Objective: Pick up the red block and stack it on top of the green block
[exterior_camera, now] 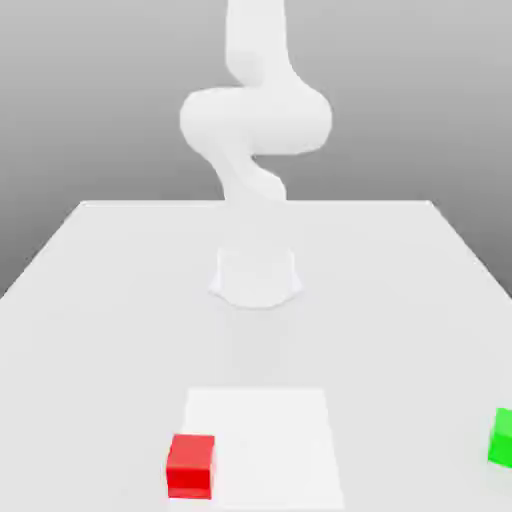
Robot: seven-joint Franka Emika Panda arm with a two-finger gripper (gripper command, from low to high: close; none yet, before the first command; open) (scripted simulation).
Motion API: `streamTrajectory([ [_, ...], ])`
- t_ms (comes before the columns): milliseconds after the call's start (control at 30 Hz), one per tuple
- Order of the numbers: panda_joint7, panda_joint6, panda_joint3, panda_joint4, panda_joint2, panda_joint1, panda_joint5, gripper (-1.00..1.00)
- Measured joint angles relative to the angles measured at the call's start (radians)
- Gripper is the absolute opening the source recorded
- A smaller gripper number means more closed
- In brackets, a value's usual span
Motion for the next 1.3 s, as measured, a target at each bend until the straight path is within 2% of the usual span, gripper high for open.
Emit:
streamTrajectory([
  [567,-0.121,0.248,-0.094,-0.131,0.623,-0.001,0.056,0.00],
  [800,-0.152,0.353,-0.106,-0.183,0.875,-0.029,0.053,0.00],
  [967,-0.187,0.492,-0.076,-0.165,1.055,-0.053,0.096,0.00],
  [1000,-0.192,0.510,-0.070,-0.161,1.077,-0.058,0.102,-1.00],
  [1200,-0.193,0.519,-0.067,-0.160,1.088,-0.061,0.104,-1.00],
  [1300,-0.177,0.462,-0.082,-0.171,1.020,-0.050,0.083,-1.00],
])
